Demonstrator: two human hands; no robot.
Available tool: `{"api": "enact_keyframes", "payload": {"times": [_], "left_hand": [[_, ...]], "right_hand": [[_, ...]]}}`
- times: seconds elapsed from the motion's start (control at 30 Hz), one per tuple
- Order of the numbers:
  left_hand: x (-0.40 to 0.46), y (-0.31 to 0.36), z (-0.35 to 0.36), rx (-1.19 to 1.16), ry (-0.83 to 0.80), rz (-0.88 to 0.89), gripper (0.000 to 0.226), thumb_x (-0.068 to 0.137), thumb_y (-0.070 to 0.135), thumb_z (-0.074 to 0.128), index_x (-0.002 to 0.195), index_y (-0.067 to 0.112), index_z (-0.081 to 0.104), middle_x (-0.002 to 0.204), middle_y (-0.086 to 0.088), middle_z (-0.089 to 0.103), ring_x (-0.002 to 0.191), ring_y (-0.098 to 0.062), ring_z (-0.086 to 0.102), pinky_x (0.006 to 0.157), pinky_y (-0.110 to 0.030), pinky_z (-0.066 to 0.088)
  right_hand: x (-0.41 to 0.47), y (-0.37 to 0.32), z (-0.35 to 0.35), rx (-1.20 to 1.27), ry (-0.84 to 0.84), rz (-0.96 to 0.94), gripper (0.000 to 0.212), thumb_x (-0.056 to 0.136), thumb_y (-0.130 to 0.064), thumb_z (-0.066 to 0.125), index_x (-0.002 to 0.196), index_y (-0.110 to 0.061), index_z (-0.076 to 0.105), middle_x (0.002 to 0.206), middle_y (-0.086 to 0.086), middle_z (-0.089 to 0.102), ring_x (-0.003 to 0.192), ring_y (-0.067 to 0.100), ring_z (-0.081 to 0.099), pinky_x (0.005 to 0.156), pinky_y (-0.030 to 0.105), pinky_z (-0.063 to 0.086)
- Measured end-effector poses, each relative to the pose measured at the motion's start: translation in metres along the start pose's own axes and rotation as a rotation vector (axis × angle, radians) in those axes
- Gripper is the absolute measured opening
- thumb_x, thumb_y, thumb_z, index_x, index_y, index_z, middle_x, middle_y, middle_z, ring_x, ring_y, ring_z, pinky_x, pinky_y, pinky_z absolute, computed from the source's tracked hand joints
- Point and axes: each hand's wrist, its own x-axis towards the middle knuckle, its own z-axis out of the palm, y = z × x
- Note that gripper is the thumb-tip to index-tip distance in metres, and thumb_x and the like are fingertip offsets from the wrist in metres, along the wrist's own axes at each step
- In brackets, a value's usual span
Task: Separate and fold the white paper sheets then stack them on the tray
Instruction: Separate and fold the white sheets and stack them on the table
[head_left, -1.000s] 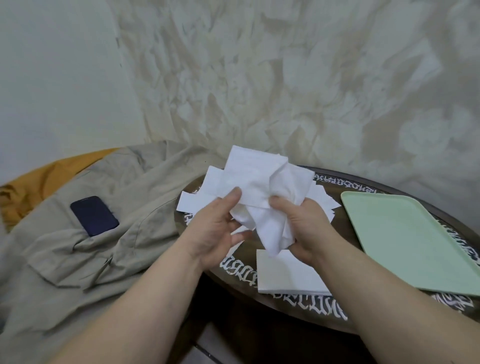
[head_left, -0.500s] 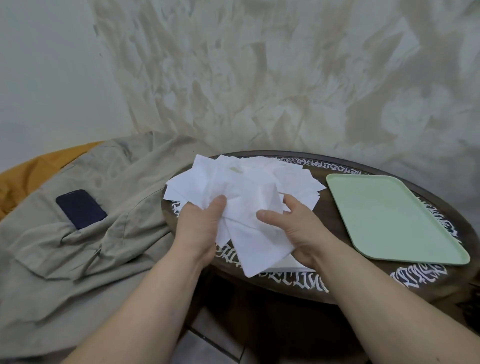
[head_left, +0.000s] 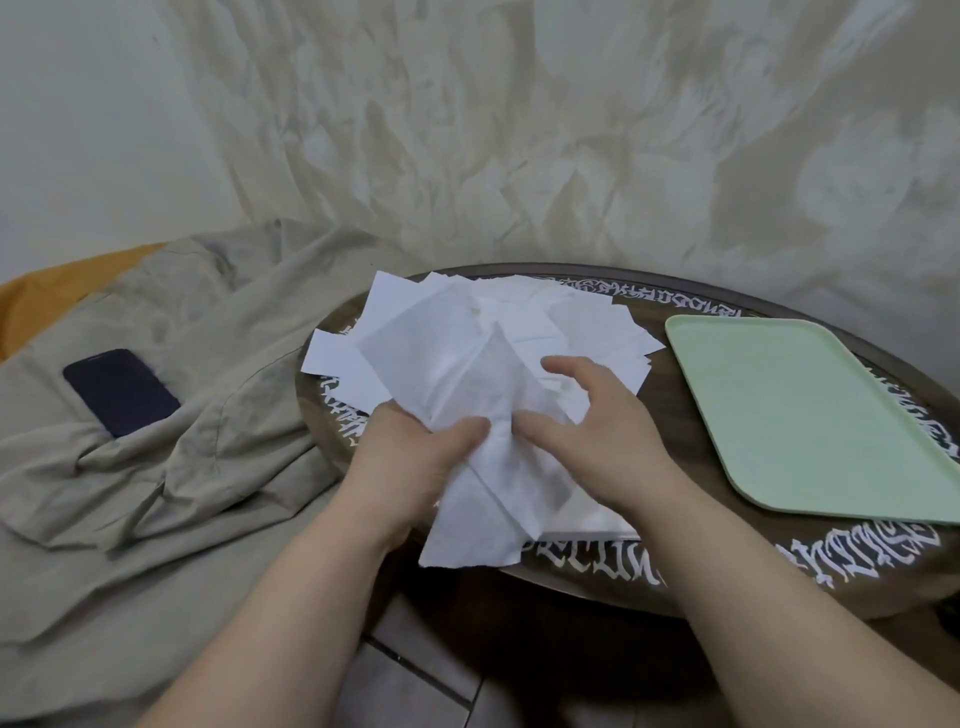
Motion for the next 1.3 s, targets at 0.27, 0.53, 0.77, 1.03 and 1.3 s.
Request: {"api": "enact_keyframes", "payload": {"times": [0.27,0.53,0.77,1.03,1.3], "left_hand": [[0.003,-0.005,-0.007,0.075,-0.024,-0.001,0.02,0.071,0.007,0.076,0.087,0.016,0.07,0.088,-0.002,0.077,0.085,-0.023,0.074,0.072,-0.037,0.058],[0.002,-0.004,-0.011,0.028,-0.039,-0.021,0.024,0.085,-0.009,0.065,0.092,0.013,0.069,0.09,-0.001,0.077,0.087,-0.02,0.074,0.078,-0.036,0.06],[-0.001,-0.004,-0.012,0.1,-0.139,-0.042,0.031,0.064,0.01,0.062,0.093,0.005,0.071,0.097,-0.015,0.075,0.097,-0.033,0.071,0.084,-0.052,0.056],[0.002,-0.002,-0.017,0.028,-0.229,-0.135,0.029,0.069,-0.001,0.074,0.096,0.012,0.071,0.096,-0.006,0.077,0.086,-0.024,0.074,0.066,-0.032,0.06],[0.001,0.0,-0.013,-0.072,-0.198,-0.222,0.021,0.083,-0.01,0.064,0.098,0.003,0.07,0.103,-0.018,0.074,0.092,-0.03,0.071,0.086,-0.045,0.057]], "right_hand": [[0.013,-0.002,0.011,0.072,0.12,-0.191,0.007,0.08,-0.022,0.073,0.082,-0.024,0.067,0.081,-0.014,0.068,0.078,0.002,0.061,0.074,0.023,0.049],[0.009,0.0,0.012,0.258,0.088,-0.196,0.01,0.08,-0.016,0.075,0.075,-0.021,0.068,0.083,-0.008,0.07,0.084,0.014,0.066,0.077,0.032,0.053],[0.004,-0.005,0.008,0.446,-0.068,-0.173,0.015,0.08,0.0,0.072,0.07,-0.009,0.066,0.093,-0.022,0.07,0.087,0.001,0.067,0.071,0.018,0.054],[0.012,0.004,0.007,0.336,0.151,-0.066,0.014,0.081,-0.013,0.074,0.068,-0.018,0.073,0.072,-0.004,0.073,0.069,0.01,0.064,0.072,0.035,0.054],[0.018,0.005,0.007,0.505,0.23,0.046,0.014,0.079,-0.01,0.075,0.066,-0.011,0.07,0.073,0.013,0.07,0.068,0.02,0.058,0.075,0.05,0.054]]}}
